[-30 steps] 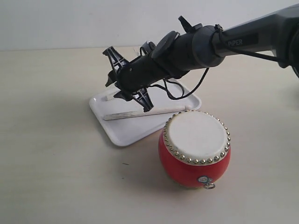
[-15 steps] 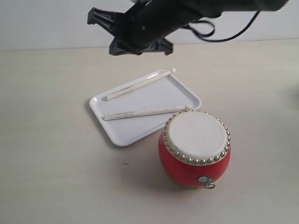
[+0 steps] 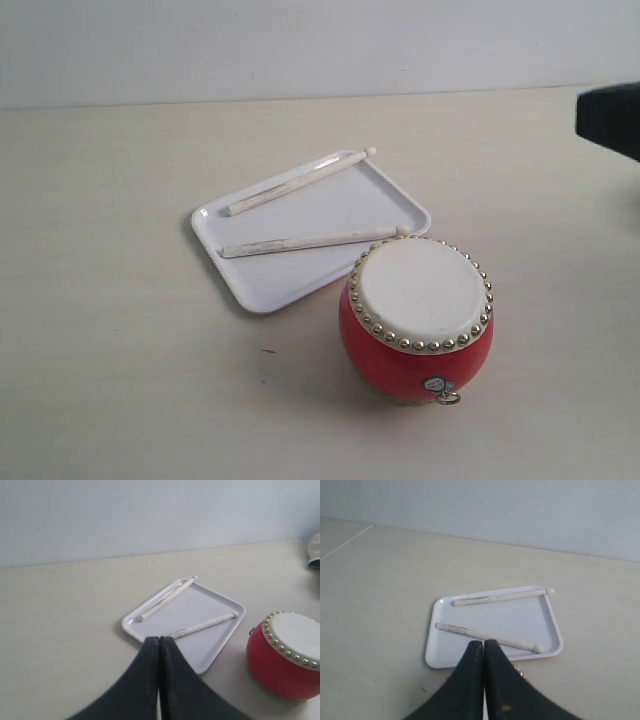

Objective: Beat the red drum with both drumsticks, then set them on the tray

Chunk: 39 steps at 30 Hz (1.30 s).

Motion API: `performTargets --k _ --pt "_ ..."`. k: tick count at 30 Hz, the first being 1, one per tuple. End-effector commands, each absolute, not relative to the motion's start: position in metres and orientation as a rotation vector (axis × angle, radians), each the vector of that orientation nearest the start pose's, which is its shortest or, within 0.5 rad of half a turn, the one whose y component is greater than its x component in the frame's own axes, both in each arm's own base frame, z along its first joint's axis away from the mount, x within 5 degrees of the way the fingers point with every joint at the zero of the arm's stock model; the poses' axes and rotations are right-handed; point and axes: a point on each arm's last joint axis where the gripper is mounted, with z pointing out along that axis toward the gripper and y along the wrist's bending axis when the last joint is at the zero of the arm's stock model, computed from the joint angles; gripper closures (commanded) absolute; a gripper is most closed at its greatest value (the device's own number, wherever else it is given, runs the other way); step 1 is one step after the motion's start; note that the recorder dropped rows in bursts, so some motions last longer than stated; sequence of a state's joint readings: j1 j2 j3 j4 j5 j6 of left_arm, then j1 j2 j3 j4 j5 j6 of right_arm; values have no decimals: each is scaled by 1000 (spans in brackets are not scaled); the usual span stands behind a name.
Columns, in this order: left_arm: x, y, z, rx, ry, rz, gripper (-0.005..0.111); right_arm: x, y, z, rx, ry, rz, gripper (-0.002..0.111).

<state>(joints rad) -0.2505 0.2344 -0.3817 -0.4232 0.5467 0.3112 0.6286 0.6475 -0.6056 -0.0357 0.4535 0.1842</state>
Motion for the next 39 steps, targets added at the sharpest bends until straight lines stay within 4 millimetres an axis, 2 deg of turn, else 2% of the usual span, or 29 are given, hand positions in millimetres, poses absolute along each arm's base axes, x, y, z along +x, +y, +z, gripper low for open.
performTargets --k 1,6,24,27,29,33,37,38,39 --pt "50 -33 277 319 1819 -431 107 87 60 301 -448 1921 494 108" --pt "50 -33 276 330 1828 -418 107 74 53 292 -423 1923 533 108" --pt "47 -32 277 326 1805 -416 107 74 53 292 -417 1923 540 108" --pt "41 -27 278 357 1750 -305 107 74 53 292 -417 1923 540 108" --pt "38 -21 272 365 1699 -190 107 74 53 292 -417 1923 540 108" --pt "42 -13 248 281 1578 -29 107 74 53 292 -417 1923 540 108" --pt "56 -5 203 83 1591 -23 107 74 53 292 -414 1925 547 108" --pt "56 -3 207 16 1548 -44 107 74 53 292 -414 1925 547 108" --pt "56 -4 203 35 1600 -40 107 74 53 292 -414 1925 547 108"
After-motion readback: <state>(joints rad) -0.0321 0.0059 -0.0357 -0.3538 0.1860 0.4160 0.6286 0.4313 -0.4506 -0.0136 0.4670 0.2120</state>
